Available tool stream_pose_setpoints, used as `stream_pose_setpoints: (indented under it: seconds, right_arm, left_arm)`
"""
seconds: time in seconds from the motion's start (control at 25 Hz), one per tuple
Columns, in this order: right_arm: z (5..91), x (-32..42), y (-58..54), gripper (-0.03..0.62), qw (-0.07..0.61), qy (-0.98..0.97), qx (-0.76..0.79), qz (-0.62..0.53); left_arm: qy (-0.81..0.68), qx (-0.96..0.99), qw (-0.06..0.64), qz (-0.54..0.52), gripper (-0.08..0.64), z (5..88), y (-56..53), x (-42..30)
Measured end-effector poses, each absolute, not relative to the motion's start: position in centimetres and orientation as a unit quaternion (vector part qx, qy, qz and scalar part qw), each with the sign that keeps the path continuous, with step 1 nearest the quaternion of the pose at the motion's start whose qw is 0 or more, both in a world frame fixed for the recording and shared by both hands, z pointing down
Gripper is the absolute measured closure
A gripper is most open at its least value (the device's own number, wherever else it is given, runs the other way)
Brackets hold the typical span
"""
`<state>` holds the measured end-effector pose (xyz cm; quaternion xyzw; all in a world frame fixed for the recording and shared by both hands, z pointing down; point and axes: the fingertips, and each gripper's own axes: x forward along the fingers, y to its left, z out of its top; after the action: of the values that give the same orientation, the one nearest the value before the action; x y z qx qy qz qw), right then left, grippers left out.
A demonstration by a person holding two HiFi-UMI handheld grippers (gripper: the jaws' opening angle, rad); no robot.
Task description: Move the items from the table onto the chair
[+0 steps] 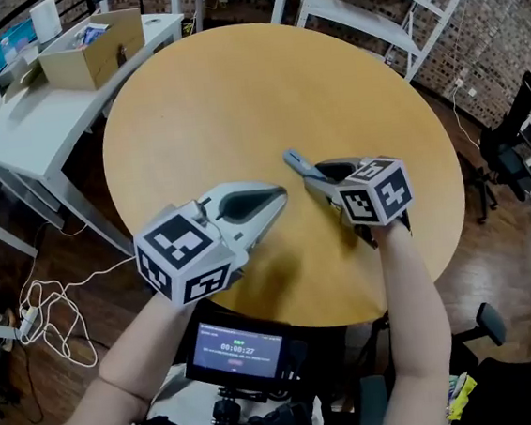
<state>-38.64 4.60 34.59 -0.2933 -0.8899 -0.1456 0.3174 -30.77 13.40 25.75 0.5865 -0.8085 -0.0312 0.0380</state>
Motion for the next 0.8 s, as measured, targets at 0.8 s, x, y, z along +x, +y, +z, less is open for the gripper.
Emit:
stream_pose_setpoints:
  seconds: [0.8]
  right_arm:
    - [25.8,-29.2,-0.7,0.465,0.138,-0.949,-0.282,-0.038]
  left_arm:
    - [-0.769,0.639,0.036,-0.009,0.552,25.5,4.6,-26.5]
